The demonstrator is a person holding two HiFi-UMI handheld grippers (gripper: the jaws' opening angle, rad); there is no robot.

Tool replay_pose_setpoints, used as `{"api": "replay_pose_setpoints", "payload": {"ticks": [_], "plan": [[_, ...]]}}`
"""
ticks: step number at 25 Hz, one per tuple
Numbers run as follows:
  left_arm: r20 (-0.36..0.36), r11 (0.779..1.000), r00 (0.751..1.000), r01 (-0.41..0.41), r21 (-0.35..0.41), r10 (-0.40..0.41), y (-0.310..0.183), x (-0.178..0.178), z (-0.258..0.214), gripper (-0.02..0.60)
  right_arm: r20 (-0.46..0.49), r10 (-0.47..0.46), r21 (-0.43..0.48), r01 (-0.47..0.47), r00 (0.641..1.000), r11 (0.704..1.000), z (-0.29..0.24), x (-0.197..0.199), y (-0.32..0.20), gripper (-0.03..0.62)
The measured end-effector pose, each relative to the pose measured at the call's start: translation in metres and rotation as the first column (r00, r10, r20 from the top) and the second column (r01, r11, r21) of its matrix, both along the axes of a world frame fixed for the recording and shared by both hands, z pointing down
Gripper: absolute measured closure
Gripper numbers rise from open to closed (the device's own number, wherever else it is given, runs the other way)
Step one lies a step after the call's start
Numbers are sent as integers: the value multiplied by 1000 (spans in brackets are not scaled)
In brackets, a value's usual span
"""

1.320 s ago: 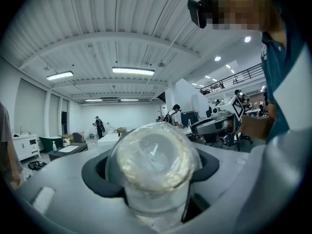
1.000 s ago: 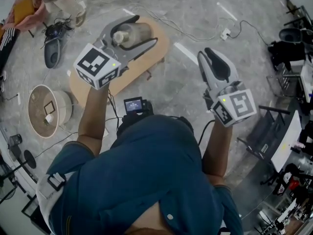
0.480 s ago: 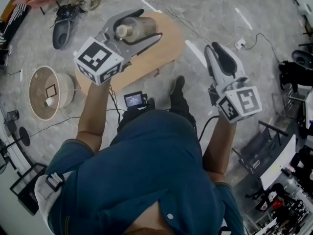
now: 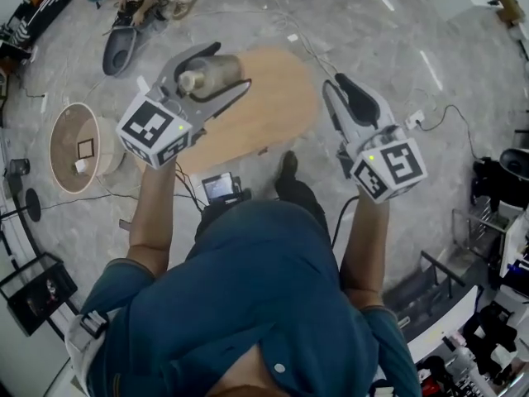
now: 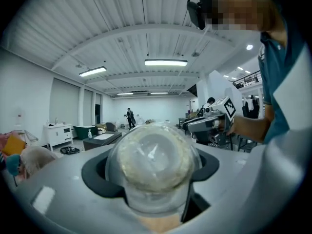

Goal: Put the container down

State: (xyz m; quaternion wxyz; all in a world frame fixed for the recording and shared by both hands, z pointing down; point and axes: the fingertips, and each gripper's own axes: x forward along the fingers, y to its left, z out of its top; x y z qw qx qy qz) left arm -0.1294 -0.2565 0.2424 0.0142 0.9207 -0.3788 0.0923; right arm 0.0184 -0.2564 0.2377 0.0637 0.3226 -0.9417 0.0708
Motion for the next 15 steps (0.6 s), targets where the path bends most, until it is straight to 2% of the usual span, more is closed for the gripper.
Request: {"api": "replay_pose_setpoints", "payload": {"ticks": [8,15], "plan": [[-11,995,997,73,-68,-74,-66,8,37,249,-1,-85,-62,84,996,995,28,2,-73,503],[5,984,995,100,-150,-100,-111,19,96,249,-2,-83,-150,81,997,985,76,19,-113,502]]}}
